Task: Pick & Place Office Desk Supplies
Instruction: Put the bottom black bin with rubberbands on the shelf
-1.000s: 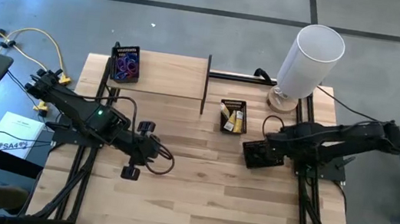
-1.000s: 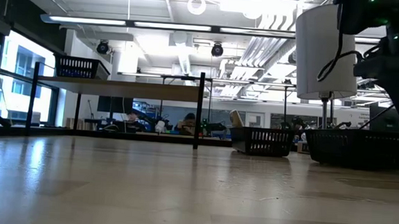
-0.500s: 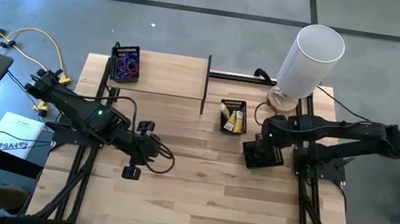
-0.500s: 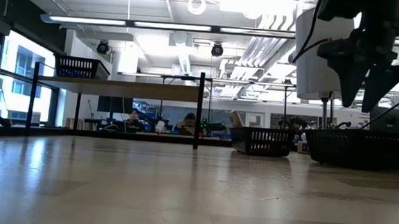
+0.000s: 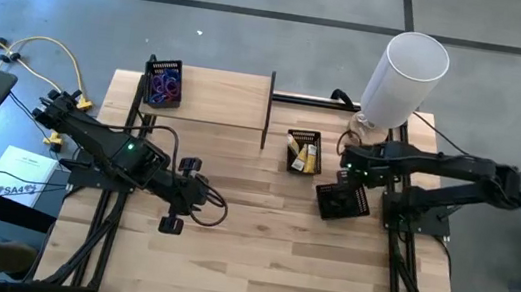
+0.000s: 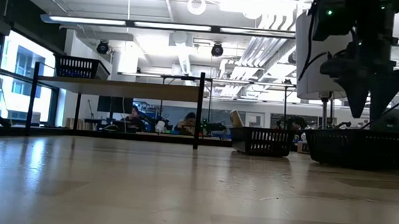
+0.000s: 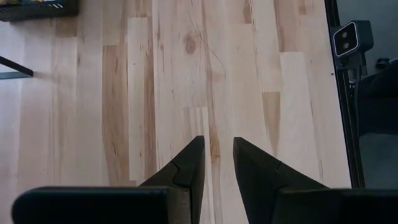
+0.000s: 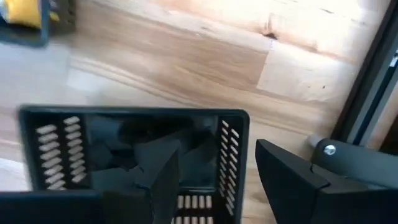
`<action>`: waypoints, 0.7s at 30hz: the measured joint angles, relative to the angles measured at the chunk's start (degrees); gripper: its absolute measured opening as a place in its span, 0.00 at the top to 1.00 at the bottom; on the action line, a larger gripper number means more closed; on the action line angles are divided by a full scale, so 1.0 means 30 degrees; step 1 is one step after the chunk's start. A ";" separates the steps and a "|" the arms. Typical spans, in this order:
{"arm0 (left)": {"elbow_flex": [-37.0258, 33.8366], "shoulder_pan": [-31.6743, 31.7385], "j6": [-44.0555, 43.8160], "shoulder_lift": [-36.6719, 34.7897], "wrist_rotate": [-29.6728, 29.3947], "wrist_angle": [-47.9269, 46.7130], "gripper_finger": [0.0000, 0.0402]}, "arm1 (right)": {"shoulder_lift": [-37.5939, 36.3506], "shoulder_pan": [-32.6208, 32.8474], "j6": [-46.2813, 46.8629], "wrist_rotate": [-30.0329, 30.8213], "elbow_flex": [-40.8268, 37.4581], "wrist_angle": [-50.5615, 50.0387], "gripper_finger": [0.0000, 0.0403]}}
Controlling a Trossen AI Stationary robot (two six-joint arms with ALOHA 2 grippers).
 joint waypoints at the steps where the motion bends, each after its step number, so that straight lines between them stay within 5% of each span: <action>1: 0.0000 0.0000 0.0000 0.0000 0.0000 0.0000 0.80 | 0.0282 0.0005 -0.0316 -0.0005 0.0000 -0.0013 0.52; 21: 0.0007 -0.0007 0.0000 0.0000 0.0015 0.0000 0.80 | 0.4339 0.0029 -0.0633 -0.0676 -0.0007 -0.0456 0.52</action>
